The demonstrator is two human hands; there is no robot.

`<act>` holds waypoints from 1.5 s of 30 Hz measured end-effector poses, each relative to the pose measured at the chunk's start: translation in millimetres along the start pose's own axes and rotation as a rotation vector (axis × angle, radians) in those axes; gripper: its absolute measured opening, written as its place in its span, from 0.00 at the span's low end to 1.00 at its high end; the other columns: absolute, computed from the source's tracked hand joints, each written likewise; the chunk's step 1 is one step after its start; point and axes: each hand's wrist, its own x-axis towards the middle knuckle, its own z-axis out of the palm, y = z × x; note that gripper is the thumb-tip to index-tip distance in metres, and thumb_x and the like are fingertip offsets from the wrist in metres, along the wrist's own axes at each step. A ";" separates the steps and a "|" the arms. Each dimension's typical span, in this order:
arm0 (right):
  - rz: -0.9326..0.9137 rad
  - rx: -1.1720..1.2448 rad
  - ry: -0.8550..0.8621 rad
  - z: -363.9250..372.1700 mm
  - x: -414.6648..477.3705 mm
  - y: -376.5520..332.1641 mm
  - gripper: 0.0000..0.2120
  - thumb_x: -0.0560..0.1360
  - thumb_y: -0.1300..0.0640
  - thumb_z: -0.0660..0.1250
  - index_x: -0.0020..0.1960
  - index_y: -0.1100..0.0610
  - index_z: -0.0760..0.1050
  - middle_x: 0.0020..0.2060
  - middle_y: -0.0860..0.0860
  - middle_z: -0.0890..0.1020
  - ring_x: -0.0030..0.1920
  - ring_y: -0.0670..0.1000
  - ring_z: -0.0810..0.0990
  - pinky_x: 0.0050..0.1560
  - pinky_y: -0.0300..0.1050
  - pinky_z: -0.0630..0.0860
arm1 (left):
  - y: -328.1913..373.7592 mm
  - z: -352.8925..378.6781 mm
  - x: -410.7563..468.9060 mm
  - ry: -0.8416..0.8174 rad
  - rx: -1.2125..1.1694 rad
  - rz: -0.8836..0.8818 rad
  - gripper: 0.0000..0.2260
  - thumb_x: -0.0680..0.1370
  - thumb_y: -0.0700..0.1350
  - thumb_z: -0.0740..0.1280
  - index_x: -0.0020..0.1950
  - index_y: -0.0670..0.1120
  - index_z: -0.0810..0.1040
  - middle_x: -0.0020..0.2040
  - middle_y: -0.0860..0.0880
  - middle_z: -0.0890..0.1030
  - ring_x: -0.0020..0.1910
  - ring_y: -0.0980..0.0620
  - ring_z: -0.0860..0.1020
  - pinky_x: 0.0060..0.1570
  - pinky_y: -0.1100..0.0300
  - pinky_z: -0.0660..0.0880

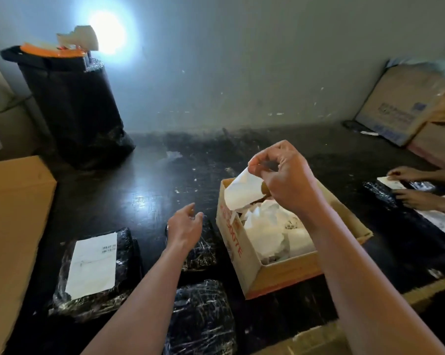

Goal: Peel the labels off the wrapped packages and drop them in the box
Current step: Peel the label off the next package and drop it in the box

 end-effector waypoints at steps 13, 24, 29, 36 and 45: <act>0.049 -0.260 -0.177 -86.1 10.1 92.0 0.08 0.78 0.61 0.71 0.52 0.48 0.80 0.46 0.46 0.83 0.45 0.45 0.81 0.48 0.44 0.82 | 62.8 103.8 -34.2 -0.088 -0.048 0.014 0.23 0.85 0.53 0.57 0.80 0.56 0.60 0.68 0.45 0.78 0.64 0.41 0.77 0.63 0.45 0.73; 0.097 -0.206 -0.429 -89.3 22.9 145.9 0.05 0.77 0.57 0.73 0.44 0.49 0.82 0.51 0.43 0.81 0.53 0.48 0.81 0.52 0.44 0.78 | 49.6 126.8 -39.4 0.000 -0.128 -0.184 0.24 0.85 0.53 0.56 0.81 0.56 0.59 0.76 0.46 0.70 0.72 0.41 0.71 0.71 0.44 0.68; 0.121 -0.229 -0.516 -80.3 27.2 166.8 0.08 0.77 0.62 0.72 0.45 0.49 0.82 0.49 0.46 0.83 0.51 0.49 0.83 0.51 0.42 0.81 | 52.2 131.3 -43.0 0.043 -0.100 -0.204 0.22 0.85 0.52 0.55 0.80 0.57 0.62 0.74 0.47 0.73 0.70 0.42 0.73 0.67 0.47 0.69; 0.062 -0.229 -0.558 -65.0 26.9 173.3 0.06 0.76 0.60 0.74 0.47 0.50 0.82 0.50 0.48 0.84 0.52 0.49 0.83 0.54 0.45 0.82 | 49.8 128.0 -43.9 0.023 -0.114 -0.201 0.21 0.83 0.55 0.55 0.77 0.62 0.66 0.69 0.47 0.78 0.63 0.43 0.78 0.65 0.43 0.74; 0.007 -0.255 -0.533 -54.7 39.1 180.4 0.09 0.76 0.62 0.73 0.44 0.49 0.79 0.47 0.47 0.82 0.50 0.49 0.82 0.53 0.45 0.82 | 52.3 127.9 -47.0 0.048 -0.168 -0.201 0.21 0.83 0.54 0.58 0.76 0.64 0.67 0.64 0.52 0.81 0.60 0.47 0.80 0.63 0.43 0.77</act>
